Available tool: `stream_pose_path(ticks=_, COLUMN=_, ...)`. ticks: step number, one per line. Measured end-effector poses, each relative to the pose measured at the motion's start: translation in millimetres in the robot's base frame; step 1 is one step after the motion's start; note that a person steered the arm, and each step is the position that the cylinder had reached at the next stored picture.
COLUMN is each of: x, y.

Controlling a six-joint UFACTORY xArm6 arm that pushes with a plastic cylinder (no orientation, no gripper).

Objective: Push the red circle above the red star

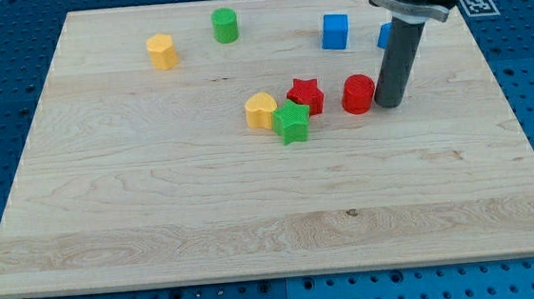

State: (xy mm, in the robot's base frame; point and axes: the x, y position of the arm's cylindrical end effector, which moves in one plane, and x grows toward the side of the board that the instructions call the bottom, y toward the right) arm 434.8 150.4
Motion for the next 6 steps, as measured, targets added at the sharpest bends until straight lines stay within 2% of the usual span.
stream_pose_path(ticks=1, x=28.0, y=0.0)
stream_pose_path(ticks=2, x=4.3, y=-34.6)
stream_pose_path(ticks=3, x=-21.7, y=-45.1)
stream_pose_path(ticks=4, x=-21.6, y=-41.4)
stream_pose_path(ticks=5, x=-20.1, y=-11.0)
stream_pose_path(ticks=6, x=-36.8, y=-14.1)
